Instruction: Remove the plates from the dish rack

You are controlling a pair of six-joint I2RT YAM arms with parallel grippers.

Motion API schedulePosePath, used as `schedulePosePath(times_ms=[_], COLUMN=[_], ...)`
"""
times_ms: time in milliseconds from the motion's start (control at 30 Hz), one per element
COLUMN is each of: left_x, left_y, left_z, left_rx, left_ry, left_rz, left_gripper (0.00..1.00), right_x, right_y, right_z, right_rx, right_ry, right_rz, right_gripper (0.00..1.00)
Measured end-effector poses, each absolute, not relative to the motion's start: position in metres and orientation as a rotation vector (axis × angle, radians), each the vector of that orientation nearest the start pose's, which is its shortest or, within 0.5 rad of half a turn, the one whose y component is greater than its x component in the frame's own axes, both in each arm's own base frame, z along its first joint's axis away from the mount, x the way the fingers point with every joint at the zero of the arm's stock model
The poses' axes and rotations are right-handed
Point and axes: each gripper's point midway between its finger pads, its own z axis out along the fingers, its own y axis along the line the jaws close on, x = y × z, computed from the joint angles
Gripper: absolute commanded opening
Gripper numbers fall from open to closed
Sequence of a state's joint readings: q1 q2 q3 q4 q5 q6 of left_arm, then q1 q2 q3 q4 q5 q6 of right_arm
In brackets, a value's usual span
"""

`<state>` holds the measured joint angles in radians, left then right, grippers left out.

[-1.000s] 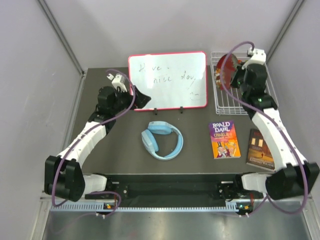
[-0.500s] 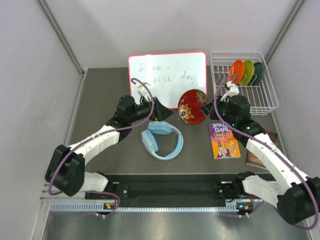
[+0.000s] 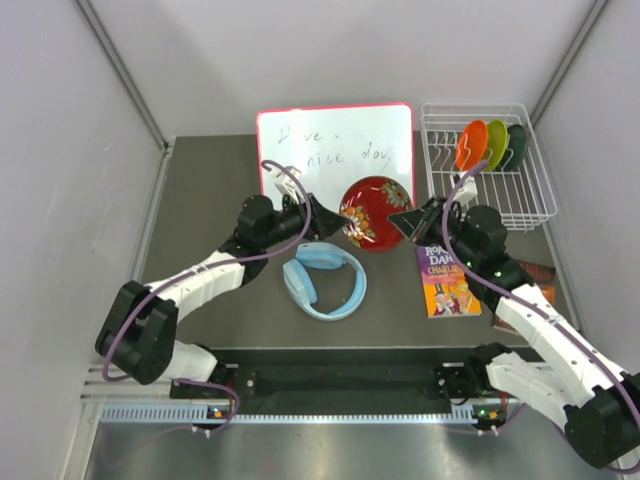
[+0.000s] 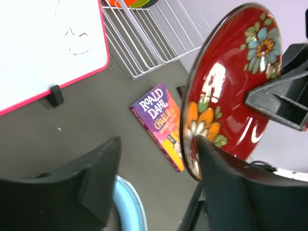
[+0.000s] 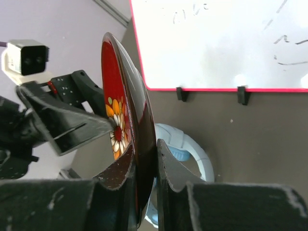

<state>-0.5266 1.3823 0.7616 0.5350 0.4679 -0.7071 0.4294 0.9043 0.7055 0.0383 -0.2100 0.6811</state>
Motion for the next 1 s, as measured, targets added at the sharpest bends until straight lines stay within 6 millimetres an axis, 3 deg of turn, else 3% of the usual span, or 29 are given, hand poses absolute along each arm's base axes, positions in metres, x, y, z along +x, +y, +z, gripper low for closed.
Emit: schedulePosePath(times_ms=[167,267,333,367,400,467,667,833,933,1000], left_x=[0.312,0.311,0.31,0.31,0.31,0.308,0.308,0.311,0.311,0.309], left_y=[-0.305,-0.309,-0.31,-0.31,-0.31,-0.312,-0.309,-0.306,-0.305,-0.303], left_z=[0.229,0.231,0.233,0.234,0.234,0.238,0.248,0.245,0.245,0.246], left_rx=[0.231,0.235,0.237,0.236,0.234,0.24,0.213,0.199,0.194,0.196], left_ry=[1.785,1.774,1.758,1.753,1.748,1.732,1.704,1.709,1.71,1.708], left_rz=[-1.306,-1.321,-1.332,-1.336,-1.341,-1.358,-1.404,-1.395,-1.389,-1.379], left_gripper=[0.62,0.6,0.53,0.36,0.27,0.0,0.0,0.0,0.0,0.0], right_x=[0.279,0.273,0.271,0.27,0.27,0.271,0.275,0.278,0.278,0.277], right_y=[0.206,0.211,0.215,0.217,0.219,0.219,0.219,0.222,0.223,0.223], right_z=[0.253,0.244,0.243,0.243,0.244,0.242,0.242,0.239,0.238,0.238], right_rx=[0.084,0.083,0.074,0.069,0.064,0.07,0.097,0.096,0.098,0.094], right_ry=[1.836,1.864,1.872,1.87,1.868,1.876,1.87,1.877,1.881,1.881], right_rz=[1.055,1.088,1.107,1.117,1.125,1.123,1.14,1.15,1.152,1.156], right_gripper=[0.0,0.0,0.0,0.0,0.0,0.0,0.0,0.01,0.1,0.25])
